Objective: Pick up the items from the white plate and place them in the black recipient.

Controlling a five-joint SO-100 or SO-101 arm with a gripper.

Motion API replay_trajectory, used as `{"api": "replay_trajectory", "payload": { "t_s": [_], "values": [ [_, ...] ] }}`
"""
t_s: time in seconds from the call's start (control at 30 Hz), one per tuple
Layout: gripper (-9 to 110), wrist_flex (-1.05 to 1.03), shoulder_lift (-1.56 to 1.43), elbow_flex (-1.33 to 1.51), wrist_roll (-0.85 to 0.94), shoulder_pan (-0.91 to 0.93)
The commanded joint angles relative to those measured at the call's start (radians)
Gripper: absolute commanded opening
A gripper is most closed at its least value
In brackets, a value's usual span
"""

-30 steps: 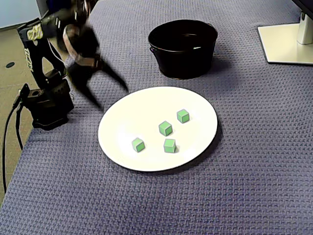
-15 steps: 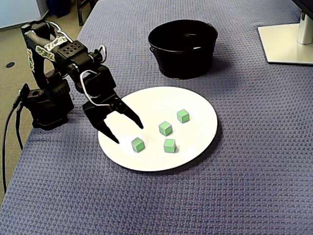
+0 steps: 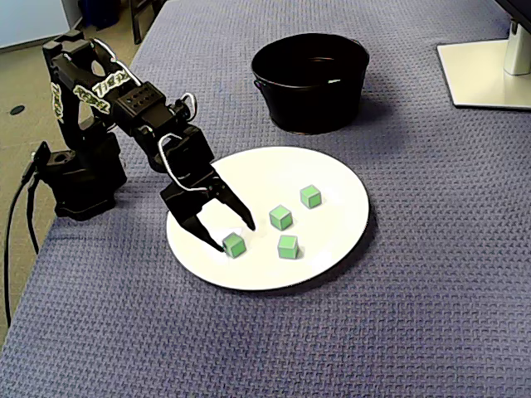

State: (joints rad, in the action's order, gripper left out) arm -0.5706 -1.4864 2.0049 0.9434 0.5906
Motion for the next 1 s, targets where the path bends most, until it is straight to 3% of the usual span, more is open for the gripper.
{"api": "replay_trajectory", "payload": {
  "t_s": [0.0,0.13,0.27,0.37,0.5,0.63,0.77,0.83,0.97],
  "values": [
    [14,0.051,0.002,0.005,-0.017,-0.017],
    [0,0.077,0.006,0.015,-0.017,-0.017],
    [0,0.052,-0.037,0.018,-0.044,-0.017],
    [0,-0.153,-0.144,-0.078,-0.114,-0.018],
    [0,-0.430,-0.419,-0.364,-0.365,-0.055],
    [0,-0.620,-0.580,-0.723,-0.537,-0.321],
    [0,-0.732,-0.373,-1.108,-0.693,-0.721],
    [0,-0.805,-0.152,-1.324,-0.617,-0.917],
    [0,-0.882,0.387,-1.799,-0.566,-1.000]
  ]
}}
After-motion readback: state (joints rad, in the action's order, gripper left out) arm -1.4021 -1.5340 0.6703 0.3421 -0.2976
